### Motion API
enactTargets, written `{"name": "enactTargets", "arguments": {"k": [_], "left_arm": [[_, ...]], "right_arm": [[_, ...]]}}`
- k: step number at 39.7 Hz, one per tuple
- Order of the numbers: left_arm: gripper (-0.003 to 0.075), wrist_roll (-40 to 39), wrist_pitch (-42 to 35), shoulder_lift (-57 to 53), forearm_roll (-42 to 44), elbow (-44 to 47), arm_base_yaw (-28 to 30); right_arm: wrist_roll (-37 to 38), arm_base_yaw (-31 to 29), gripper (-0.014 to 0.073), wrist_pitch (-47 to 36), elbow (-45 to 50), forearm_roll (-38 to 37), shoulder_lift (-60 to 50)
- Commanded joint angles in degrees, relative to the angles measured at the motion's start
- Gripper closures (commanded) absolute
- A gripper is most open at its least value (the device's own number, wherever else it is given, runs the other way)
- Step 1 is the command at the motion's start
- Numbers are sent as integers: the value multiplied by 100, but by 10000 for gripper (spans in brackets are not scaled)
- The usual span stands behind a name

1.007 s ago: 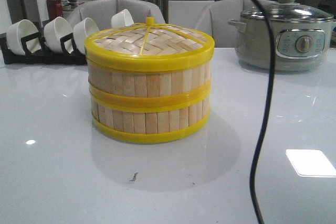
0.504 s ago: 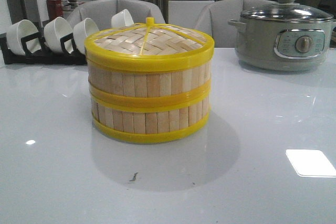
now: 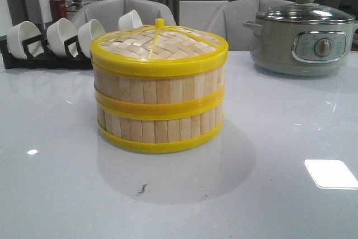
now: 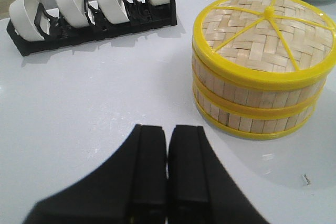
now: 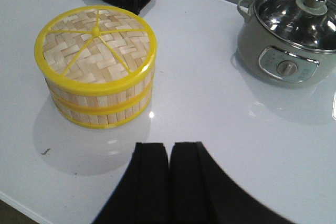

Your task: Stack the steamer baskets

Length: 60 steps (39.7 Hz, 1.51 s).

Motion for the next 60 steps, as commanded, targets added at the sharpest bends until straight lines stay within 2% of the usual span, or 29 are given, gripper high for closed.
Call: {"name": "enactTargets", "arguments": {"k": [1, 6, 20, 46, 60], "left_arm": [[634, -25, -561, 14, 24, -165, -34], [634, -25, -576, 14, 24, -165, -34], [634, -25, -564, 14, 24, -165, -34], [636, -25, -564, 14, 24, -165, -34], [636, -25, -564, 14, 24, -165, -34]], "right_arm": [[47, -39, 566, -479, 200, -167, -233], [281, -39, 566, -592, 503, -167, -335], [441, -39, 566, -1147, 590, -167, -325], [441, -39, 566, -1147, 590, -167, -325], [441, -39, 566, -844, 590, -183, -330]]}}
